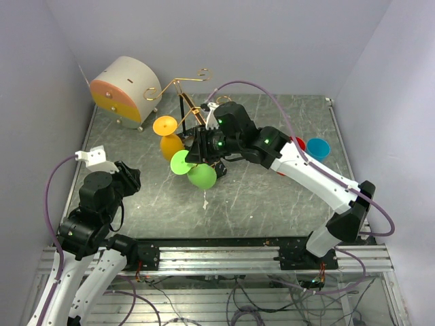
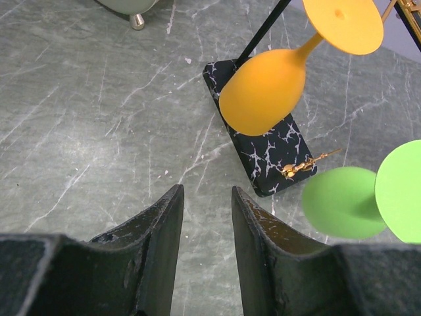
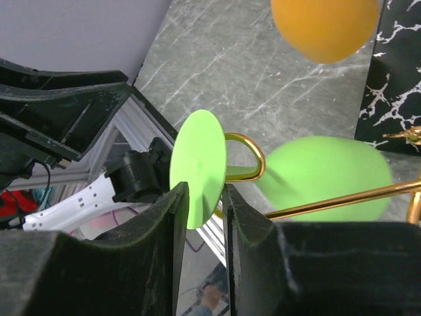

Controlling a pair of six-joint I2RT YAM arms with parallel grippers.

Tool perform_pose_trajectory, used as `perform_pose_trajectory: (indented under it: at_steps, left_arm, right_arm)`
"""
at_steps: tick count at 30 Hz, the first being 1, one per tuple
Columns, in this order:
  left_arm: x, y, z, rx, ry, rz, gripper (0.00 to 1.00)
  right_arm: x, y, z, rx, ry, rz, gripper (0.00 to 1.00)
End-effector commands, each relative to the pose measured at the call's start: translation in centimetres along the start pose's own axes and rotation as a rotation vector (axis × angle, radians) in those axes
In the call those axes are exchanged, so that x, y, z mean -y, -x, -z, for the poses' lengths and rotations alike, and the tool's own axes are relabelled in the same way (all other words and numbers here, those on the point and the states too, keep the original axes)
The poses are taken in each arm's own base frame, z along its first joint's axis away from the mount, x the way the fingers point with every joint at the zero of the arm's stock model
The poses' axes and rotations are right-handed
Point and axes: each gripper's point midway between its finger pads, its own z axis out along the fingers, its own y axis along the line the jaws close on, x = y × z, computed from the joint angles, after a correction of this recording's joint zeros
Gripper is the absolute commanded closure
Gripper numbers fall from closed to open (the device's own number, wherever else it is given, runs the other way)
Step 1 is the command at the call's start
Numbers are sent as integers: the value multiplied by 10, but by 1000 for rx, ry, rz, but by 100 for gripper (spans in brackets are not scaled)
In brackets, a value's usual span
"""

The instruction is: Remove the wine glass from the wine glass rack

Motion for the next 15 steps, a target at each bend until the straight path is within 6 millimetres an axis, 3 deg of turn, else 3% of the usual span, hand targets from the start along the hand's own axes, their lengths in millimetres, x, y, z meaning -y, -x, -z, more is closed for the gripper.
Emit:
perform_pose_trajectory:
  at_steps: [1, 9, 15]
  left_arm:
    - [1, 8, -1, 34, -1, 10, 54]
    - [1, 8, -1, 33, -1, 9, 54]
    - [1, 8, 0, 35, -1, 10, 54]
  right_arm:
    - [-18, 2, 3, 19, 71, 12, 74]
    - [-15, -1, -5, 14, 70, 2, 76]
    - [-14, 1, -5, 30, 68, -13, 94]
